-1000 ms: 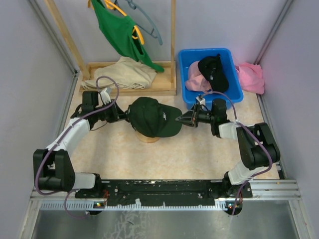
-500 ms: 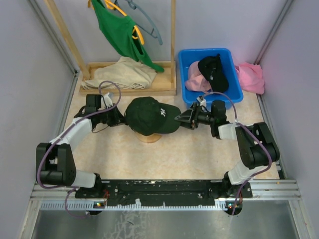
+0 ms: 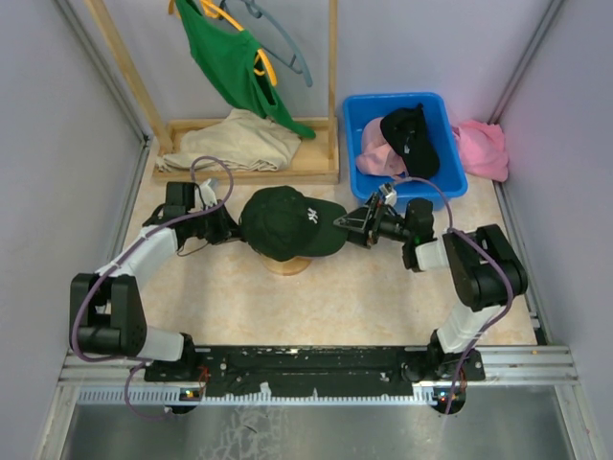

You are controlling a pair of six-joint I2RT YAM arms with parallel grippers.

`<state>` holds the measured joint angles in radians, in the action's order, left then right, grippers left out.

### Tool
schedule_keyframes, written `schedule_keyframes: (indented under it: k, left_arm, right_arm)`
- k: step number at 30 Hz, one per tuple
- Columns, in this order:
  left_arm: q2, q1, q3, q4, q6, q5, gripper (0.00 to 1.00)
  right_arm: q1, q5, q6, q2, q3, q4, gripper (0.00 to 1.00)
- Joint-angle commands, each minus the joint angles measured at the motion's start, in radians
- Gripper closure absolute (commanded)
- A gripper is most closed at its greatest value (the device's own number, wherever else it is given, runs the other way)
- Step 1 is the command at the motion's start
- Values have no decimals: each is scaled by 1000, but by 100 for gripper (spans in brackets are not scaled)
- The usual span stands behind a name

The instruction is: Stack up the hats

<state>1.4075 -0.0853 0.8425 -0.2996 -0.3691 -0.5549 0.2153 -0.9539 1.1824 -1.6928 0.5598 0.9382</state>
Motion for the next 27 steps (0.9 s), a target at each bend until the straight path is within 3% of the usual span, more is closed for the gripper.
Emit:
schedule_keyframes:
  k: [1, 8, 11, 15, 18, 19, 23, 27]
  left_arm:
    - [10, -1, -10, -24, 11, -1, 89]
    - [15, -1, -10, -26, 14, -7, 90]
    - [15, -1, -11, -24, 11, -10, 90]
    - [16, -1, -11, -20, 7, -13, 91]
    - [18, -1, -10, -16, 6, -13, 91]
    - [18, 0, -10, -18, 5, -11, 91]
    - [12, 0, 2, -40, 11, 10, 91]
    - [9, 1, 27, -68, 18, 49, 90]
  right_arm:
    - [23, 41, 154, -88, -50, 95, 1]
    - [70, 69, 349, -221, -86, 455, 2]
    - [83, 65, 443, -276, -86, 583, 13]
    - [85, 52, 503, -286, -96, 649, 46]
    - [81, 47, 509, -269, -112, 651, 90]
    - [78, 46, 511, -264, -116, 653, 98]
    - [10, 25, 499, -230, -145, 637, 100]
    - [-77, -23, 423, -162, -164, 506, 100]
